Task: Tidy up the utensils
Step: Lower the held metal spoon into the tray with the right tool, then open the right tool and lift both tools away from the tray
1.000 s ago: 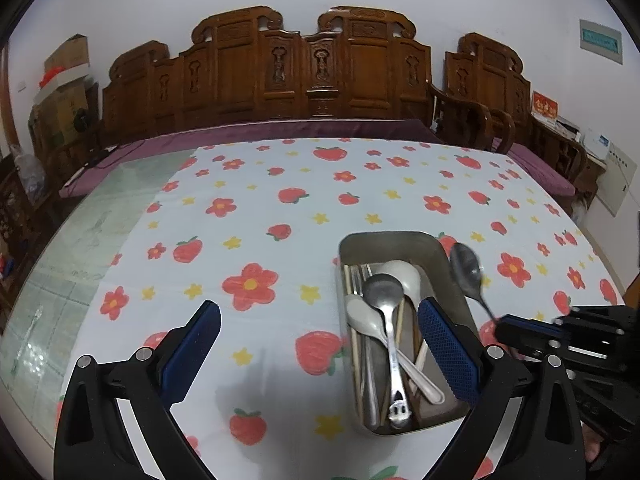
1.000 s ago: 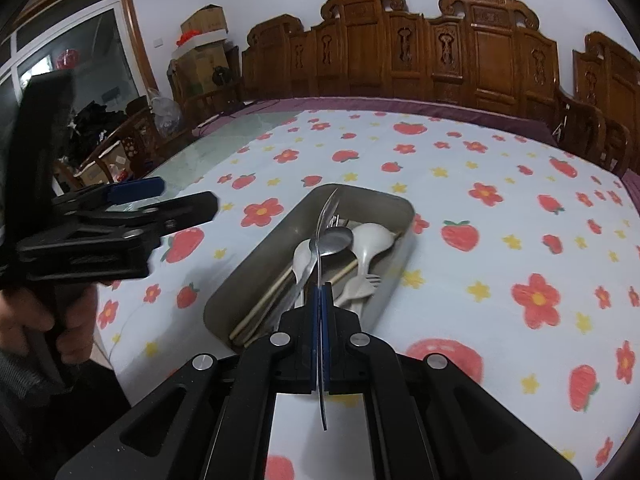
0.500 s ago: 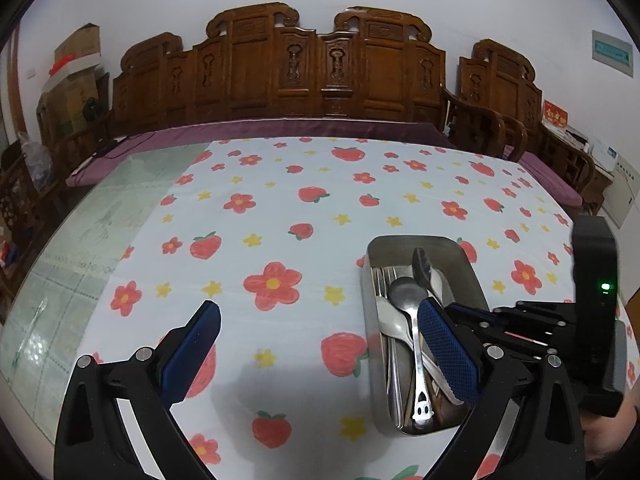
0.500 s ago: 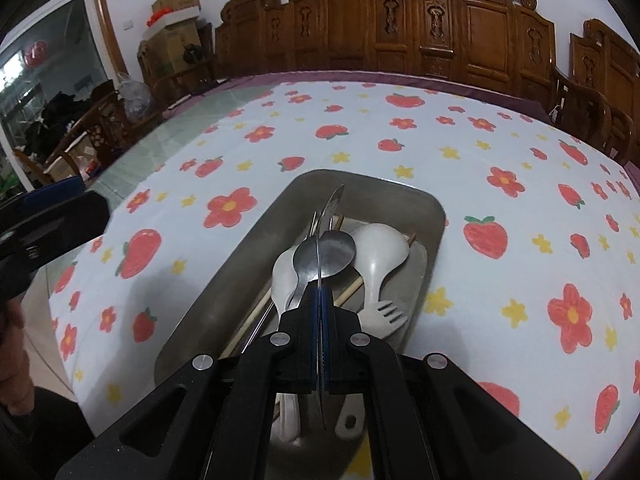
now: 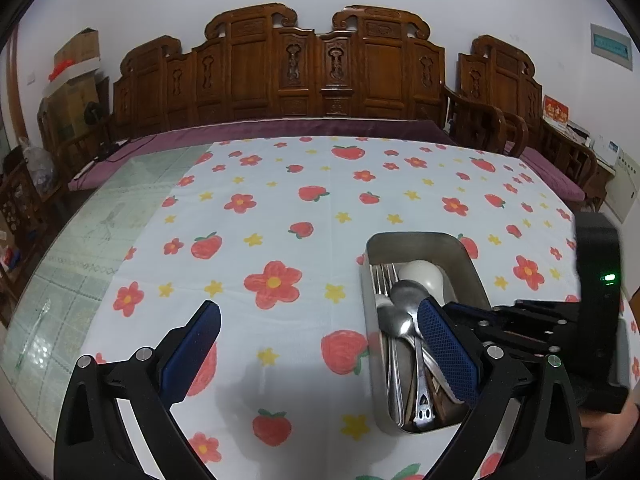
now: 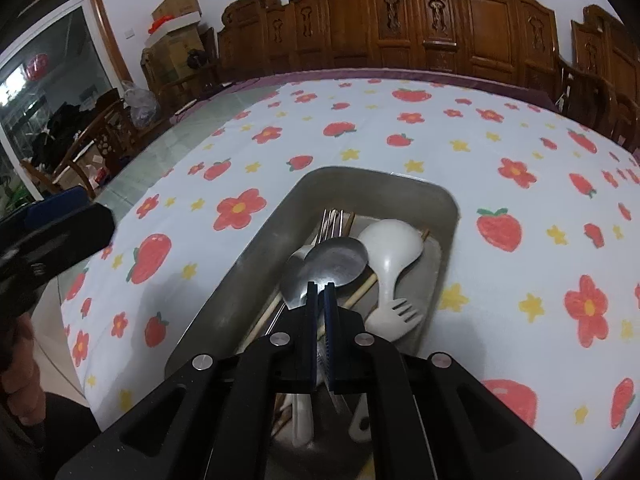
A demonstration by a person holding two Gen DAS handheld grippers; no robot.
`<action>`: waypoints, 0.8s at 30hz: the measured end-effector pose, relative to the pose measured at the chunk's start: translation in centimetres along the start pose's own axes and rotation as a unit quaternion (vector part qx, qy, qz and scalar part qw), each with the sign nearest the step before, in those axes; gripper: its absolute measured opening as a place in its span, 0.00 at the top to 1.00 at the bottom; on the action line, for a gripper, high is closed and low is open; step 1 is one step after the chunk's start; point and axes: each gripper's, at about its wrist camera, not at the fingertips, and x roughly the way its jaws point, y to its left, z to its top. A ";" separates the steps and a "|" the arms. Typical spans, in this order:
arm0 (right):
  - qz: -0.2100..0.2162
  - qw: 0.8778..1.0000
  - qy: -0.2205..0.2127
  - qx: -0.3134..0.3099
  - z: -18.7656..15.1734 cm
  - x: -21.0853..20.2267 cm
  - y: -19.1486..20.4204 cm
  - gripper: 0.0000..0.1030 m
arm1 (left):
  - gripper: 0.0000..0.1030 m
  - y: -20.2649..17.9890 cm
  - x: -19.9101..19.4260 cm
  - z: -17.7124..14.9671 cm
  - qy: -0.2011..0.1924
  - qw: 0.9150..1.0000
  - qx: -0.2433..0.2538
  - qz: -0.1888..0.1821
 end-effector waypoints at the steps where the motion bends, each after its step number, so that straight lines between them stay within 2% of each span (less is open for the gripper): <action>1: -0.002 1.000 -0.005 0.000 -0.2 -0.7 -0.1 0.94 | 0.08 -0.2 0.0 0.0 0.000 1.000 0.001 0.001; 3: -0.010 1.000 -0.014 -0.002 -0.4 -2.0 -0.4 0.92 | 0.08 -0.7 -0.3 -0.1 -0.001 1.000 0.003 0.001; 4: -0.014 1.000 -0.020 -0.002 -0.6 -2.9 -0.6 0.84 | 0.08 -1.0 -0.5 -0.1 -0.001 1.000 0.003 0.001; 6: -0.021 0.999 -0.032 0.000 -1.1 -4.8 -1.1 0.78 | 0.08 -1.7 -0.9 -0.3 0.000 1.000 0.007 0.003; 9: -0.033 0.998 -0.048 0.002 -1.8 -7.5 -1.9 0.75 | 0.08 -3.1 -1.9 -1.0 0.000 1.000 0.016 0.010; 11: -0.044 0.997 -0.060 0.008 -2.5 -9.6 -2.6 0.65 | 0.08 -4.1 -2.6 -1.5 0.002 1.000 0.020 0.010; 13: -0.053 0.996 -0.068 0.016 -3.1 -11.1 -3.2 0.48 | 0.08 -4.8 -3.2 -1.8 0.003 1.000 0.021 0.009; 14: -0.059 0.995 -0.073 0.022 -3.5 -12.2 -3.5 0.45 | 0.08 -5.4 -3.7 -2.1 0.003 1.000 0.023 0.008; 19: -0.091 0.991 -0.092 0.036 -5.5 -16.4 -4.5 0.15 | 0.08 -7.3 -5.6 -3.0 0.007 1.000 0.021 -0.005; 24: -0.118 0.985 -0.117 0.047 -7.1 -21.2 -4.9 0.08 | 0.08 -9.8 -7.7 -3.7 0.009 0.999 0.030 -0.018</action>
